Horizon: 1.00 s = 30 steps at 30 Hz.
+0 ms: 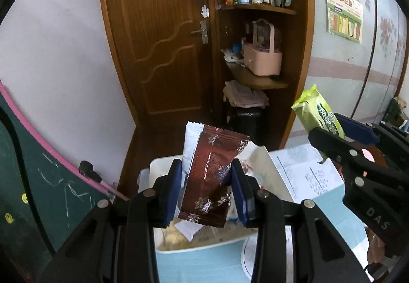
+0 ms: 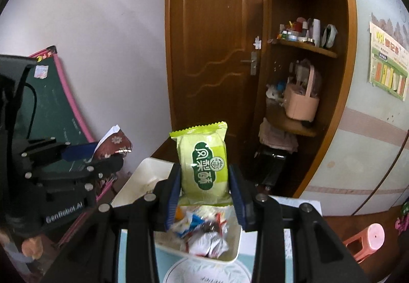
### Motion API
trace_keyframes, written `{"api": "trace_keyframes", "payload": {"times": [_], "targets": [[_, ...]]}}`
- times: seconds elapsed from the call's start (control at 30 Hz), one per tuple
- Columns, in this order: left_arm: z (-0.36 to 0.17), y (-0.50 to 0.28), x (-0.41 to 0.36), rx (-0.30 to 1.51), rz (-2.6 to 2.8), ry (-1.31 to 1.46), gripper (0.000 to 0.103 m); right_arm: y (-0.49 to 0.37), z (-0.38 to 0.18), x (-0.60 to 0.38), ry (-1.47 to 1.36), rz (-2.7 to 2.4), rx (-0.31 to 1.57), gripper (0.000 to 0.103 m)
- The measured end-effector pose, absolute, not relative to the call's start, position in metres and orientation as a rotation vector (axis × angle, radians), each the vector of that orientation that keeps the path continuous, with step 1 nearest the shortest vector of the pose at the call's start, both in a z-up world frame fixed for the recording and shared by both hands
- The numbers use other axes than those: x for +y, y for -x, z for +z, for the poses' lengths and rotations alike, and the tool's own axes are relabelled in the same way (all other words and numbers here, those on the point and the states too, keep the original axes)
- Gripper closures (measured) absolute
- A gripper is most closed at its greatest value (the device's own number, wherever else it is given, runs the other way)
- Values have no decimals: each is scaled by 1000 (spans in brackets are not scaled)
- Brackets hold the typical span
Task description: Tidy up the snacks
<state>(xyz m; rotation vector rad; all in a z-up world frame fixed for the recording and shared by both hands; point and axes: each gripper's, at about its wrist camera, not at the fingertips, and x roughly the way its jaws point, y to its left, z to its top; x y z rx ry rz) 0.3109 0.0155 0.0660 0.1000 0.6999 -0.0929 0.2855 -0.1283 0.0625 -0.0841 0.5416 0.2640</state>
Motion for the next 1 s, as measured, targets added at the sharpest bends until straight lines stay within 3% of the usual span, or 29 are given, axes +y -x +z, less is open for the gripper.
{"api": "trace_keyframes", "payload": {"times": [0.3, 0.37, 0.4, 0.47, 0.5, 0.57, 1.0], "targets": [[42, -367, 27, 734, -37, -65, 67, -343, 39, -129, 62, 223, 616, 66], [31, -378, 31, 746, -10, -63, 63, -359, 25, -132, 47, 221, 658, 65], [22, -386, 34, 770, -1, -57, 56, -366, 18, -132, 38, 222, 683, 64], [7, -397, 39, 811, 2, -39, 13, -377, 2, -136, 23, 212, 728, 55], [0, -401, 44, 823, 4, -16, 8, -379, -4, -137, 21, 204, 736, 51], [-11, -405, 50, 829, 3, 12, 8, -382, -12, -141, 19, 197, 739, 41], [-34, -394, 44, 871, -3, -43, 8, -371, -26, -146, 33, 203, 755, 41]]}}
